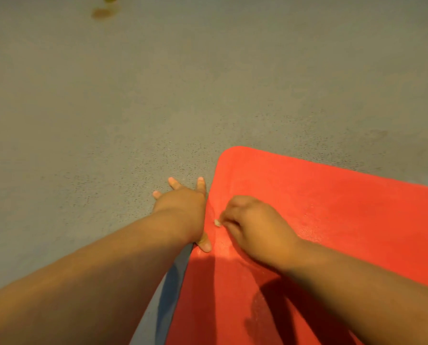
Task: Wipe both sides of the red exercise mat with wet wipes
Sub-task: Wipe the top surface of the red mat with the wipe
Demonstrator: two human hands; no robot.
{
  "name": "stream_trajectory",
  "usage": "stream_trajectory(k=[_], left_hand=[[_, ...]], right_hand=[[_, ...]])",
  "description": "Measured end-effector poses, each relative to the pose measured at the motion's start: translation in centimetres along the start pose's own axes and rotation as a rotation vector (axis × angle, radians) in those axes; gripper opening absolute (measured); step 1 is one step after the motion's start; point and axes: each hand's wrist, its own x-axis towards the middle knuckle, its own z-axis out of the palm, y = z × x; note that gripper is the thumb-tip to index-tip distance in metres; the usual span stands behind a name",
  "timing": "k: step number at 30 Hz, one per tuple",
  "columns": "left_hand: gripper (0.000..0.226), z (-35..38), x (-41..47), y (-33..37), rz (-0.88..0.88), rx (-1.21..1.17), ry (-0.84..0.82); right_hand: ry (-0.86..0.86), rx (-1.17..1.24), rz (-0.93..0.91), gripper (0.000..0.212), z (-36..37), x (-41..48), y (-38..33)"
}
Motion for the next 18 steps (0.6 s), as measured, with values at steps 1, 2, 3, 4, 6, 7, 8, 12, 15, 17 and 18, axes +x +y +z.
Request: stream_trajectory(k=[1,2,3,4,6,7,8,12,15,17,18], left_hand=[[0.148,-0.1,-0.1,0.1,0.005,0.015,0.004],[0.149,-0.2,-0.1,0.1,0.006,0.025,0.002],[0.149,-0.3,-0.2,0.2,0.003,0.026,-0.004],[0.150,-0.4,-0.3,0.3,-0.002,0.024,-0.009],[0.150,-0.6,-0.4,0.3,-0.001,0.020,-0.004],[0.150,-0.7,-0.5,0.4,0.004,0.021,-0.004],[0.149,-0.7,-0.6,0.4,0.010,0.024,-0.004],[0.149,-0.7,-0.8,0.4,0.012,0.043,0.010],[0.147,-0.6,-0.9,0.3,0.011,0.026,0.030],[0.146,-0.3,-0.8,0.2,0.023,0.016,0.062],[0.145,-0.2,-0.8,0.0,0.029,0.004,0.080]], right_hand=[[0.039,-0.008,0.053,0.016,-1.0,-0.3,1.4],[0.132,-0.041,0.169,0.014,-2.3,0.0,3.3],[0.250,-0.075,0.330,0.013,-3.9,0.7,5.6],[0.390,-0.062,0.506,0.013,-5.3,1.5,8.1],[0.534,0.016,0.721,0.015,-6.0,2.8,9.3],[0.516,0.013,0.700,0.017,-4.8,3.2,8.1],[0.438,-0.007,0.583,0.017,-2.8,3.3,6.1],[0.113,-0.076,0.033,0.019,0.8,-0.4,0.3],[0.200,-0.203,0.331,0.020,-4.6,-1.7,7.0],[0.387,-0.231,0.684,0.020,-7.8,-3.8,11.9],[0.454,-0.223,0.767,0.021,-7.9,-4.6,12.3]])
